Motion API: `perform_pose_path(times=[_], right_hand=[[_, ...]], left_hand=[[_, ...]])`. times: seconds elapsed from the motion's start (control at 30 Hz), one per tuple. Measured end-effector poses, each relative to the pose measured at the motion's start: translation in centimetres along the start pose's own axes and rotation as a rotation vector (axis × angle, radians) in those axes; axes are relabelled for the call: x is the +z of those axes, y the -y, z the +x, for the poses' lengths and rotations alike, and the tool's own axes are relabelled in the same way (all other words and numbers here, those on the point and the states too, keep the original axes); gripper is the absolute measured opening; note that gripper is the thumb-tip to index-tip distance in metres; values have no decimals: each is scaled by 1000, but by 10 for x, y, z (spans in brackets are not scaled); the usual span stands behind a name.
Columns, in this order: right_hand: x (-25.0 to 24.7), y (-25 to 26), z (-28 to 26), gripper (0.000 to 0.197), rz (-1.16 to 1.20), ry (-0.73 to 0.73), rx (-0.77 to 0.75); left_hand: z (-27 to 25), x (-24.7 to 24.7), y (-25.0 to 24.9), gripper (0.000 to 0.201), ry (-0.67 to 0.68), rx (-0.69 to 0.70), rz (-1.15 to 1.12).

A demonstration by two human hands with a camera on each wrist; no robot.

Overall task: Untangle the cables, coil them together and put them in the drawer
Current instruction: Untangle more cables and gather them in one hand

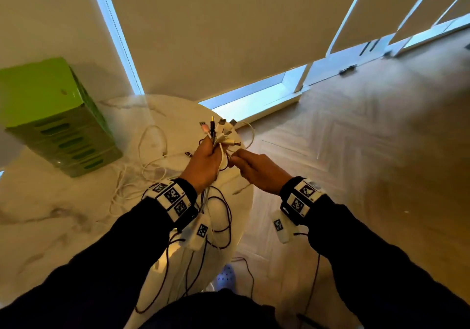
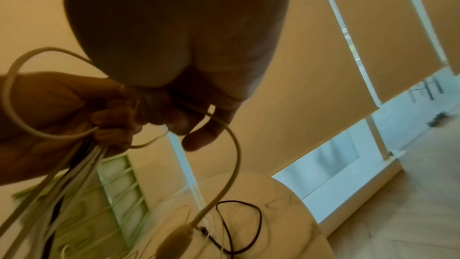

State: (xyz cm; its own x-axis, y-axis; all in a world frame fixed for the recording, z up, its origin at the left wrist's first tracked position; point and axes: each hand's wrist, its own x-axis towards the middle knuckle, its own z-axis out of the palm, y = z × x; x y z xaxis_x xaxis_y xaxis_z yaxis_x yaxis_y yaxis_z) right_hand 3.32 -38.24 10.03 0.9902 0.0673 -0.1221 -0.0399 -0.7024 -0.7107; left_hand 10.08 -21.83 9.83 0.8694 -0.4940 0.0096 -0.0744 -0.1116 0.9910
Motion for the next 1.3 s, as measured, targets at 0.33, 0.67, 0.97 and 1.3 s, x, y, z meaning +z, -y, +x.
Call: perform_pose_path(times=[0.33,0.67,0.97,1.3], right_hand=[[-12,-105,-40,24,-322,192,448],[0,-91,-29,74,114,161,197],[-35,-100,-32,71,-596,5,466],[-37,-48,-31,31,-32,103,90]], left_hand=[[5,-7,-1,14,-29,-157,-266],[-15,35,8,23,94,-240,-152],[-15,42,8,23,121,-234,-131],[-1,48,2,14,62,-188,-407]])
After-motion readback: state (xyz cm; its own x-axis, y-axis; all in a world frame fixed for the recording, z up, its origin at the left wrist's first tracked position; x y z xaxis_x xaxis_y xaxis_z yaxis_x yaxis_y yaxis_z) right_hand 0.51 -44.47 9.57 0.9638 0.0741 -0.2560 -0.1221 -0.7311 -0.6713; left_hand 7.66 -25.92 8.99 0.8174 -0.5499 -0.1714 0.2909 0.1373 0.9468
